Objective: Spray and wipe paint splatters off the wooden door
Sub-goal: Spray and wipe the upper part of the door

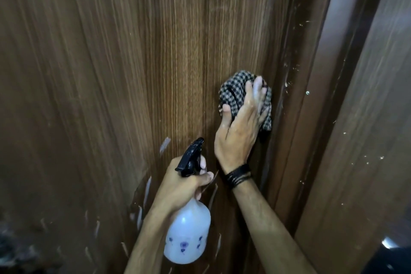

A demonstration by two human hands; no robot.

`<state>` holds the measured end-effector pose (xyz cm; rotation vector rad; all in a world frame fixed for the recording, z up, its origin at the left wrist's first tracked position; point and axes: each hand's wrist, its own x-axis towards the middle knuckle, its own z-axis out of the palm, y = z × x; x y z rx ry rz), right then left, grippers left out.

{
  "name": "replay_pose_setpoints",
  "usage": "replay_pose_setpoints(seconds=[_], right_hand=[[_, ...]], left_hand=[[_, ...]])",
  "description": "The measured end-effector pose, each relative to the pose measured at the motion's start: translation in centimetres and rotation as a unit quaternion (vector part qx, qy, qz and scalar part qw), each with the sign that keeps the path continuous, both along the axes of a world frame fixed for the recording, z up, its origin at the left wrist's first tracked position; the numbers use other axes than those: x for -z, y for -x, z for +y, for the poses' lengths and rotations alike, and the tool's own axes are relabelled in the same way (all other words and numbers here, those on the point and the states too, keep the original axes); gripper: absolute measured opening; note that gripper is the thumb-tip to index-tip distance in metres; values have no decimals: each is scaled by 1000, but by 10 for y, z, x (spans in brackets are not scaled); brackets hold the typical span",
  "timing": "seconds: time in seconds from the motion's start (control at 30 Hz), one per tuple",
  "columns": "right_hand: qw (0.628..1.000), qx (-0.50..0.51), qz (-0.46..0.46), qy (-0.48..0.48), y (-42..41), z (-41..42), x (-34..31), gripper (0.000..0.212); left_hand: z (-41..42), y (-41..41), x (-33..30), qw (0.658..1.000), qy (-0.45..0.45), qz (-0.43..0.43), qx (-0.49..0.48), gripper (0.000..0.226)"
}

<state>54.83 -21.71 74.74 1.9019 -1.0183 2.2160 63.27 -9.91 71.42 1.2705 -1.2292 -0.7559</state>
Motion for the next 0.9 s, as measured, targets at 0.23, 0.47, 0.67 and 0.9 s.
replay_pose_setpoints(seconds=[0.23,0.47,0.67,0.9], right_hand=[[996,-29,-71,-51,-8,14,27,56],[997,-6,-80,-6,-9,1,-39,55],[999,4,-35,-28,-7,6,34,55],[998,13,49,-31,-1,14,89,57]], left_hand=[[0,-7,8,1000,-7,20,3,14],[2,-17,6,1000,-9,28,6,19],[6,-27,26,999,-34,30,-2,15],[10,-25,44,995,-48,76,-44,24]])
